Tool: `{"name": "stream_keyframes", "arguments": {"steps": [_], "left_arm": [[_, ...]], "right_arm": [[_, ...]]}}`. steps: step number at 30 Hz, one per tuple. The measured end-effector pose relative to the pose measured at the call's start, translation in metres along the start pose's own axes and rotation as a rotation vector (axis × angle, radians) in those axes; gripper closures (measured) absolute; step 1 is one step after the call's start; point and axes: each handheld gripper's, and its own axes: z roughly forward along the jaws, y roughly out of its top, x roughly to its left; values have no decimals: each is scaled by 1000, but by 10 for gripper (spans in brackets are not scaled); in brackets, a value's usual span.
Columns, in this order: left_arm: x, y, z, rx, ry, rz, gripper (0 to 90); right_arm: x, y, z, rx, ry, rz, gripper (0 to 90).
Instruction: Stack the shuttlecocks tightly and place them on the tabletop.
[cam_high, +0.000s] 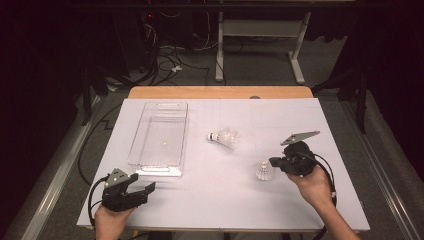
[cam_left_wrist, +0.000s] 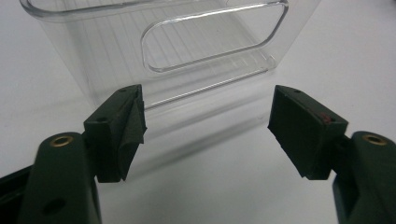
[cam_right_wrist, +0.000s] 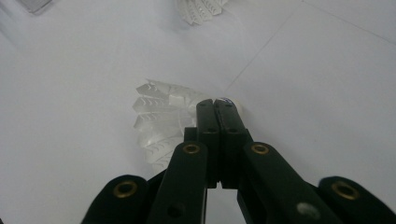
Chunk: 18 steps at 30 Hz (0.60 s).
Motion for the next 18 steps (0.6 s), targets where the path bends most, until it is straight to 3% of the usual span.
{"name": "stream_keyframes", "arguments": {"steps": [18], "left_arm": [[0, 0, 0, 0, -1, 2, 282]], "right_arm": [[18, 21, 13, -1, 84, -24, 900]]}}
